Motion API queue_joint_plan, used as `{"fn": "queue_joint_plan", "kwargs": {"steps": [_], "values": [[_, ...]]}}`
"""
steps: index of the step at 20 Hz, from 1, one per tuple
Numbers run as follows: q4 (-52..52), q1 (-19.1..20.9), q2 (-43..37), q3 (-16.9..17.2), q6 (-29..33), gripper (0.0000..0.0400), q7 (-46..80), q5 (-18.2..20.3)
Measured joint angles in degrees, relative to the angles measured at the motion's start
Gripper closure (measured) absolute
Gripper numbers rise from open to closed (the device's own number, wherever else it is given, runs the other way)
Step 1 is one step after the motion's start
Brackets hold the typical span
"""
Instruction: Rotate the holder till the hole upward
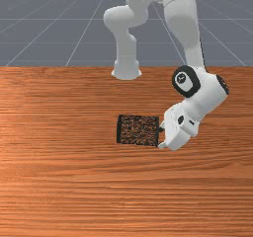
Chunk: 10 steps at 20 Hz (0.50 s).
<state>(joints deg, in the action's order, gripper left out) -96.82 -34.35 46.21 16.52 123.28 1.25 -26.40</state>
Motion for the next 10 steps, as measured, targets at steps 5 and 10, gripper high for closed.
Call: {"fn": "queue_joint_plan", "kwargs": {"steps": [5,10], "values": [[-3.55,1.84,-1.79,0.57,3.86,0.0000,-1.48,-0.58],[-2.36,3.49,-1.35,-0.12,4.03,0.0000,-2.48,1.26]]}}
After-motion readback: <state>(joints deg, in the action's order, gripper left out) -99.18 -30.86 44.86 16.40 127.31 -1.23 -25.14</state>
